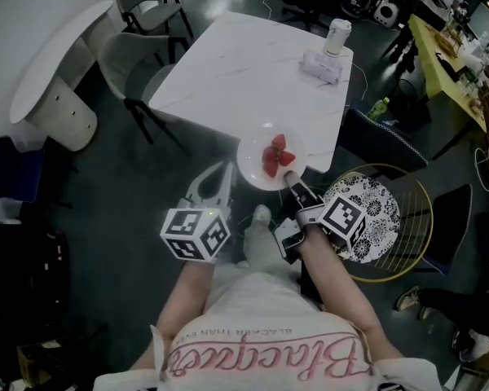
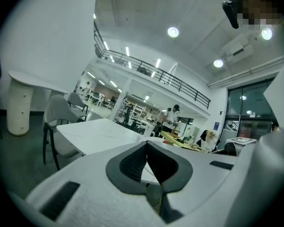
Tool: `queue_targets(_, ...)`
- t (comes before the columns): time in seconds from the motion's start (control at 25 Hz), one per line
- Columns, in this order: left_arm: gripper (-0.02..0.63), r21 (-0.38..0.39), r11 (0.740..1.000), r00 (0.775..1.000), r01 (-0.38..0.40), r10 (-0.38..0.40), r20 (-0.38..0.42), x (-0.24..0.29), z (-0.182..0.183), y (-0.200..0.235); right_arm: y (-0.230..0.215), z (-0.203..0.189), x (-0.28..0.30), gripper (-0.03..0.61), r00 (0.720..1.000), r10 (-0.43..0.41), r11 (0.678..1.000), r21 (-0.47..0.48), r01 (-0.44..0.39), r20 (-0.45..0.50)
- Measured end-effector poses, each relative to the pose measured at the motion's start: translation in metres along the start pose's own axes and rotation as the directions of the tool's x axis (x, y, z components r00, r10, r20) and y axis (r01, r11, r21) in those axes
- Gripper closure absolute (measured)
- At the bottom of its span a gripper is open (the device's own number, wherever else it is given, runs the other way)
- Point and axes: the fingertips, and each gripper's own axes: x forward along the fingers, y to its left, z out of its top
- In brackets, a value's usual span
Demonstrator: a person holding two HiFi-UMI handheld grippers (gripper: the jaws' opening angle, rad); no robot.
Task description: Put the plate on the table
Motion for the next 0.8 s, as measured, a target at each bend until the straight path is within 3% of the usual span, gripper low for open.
queue_targets(0.8, 0.612, 0.019, 0.998, 0.999, -0.053, 0.053, -0.01, 0.231, 0.07, 0.076, -0.002, 0.15, 0.205, 0.571, 0.991, -0.01, 1.0, -0.019, 0.007, -0.131)
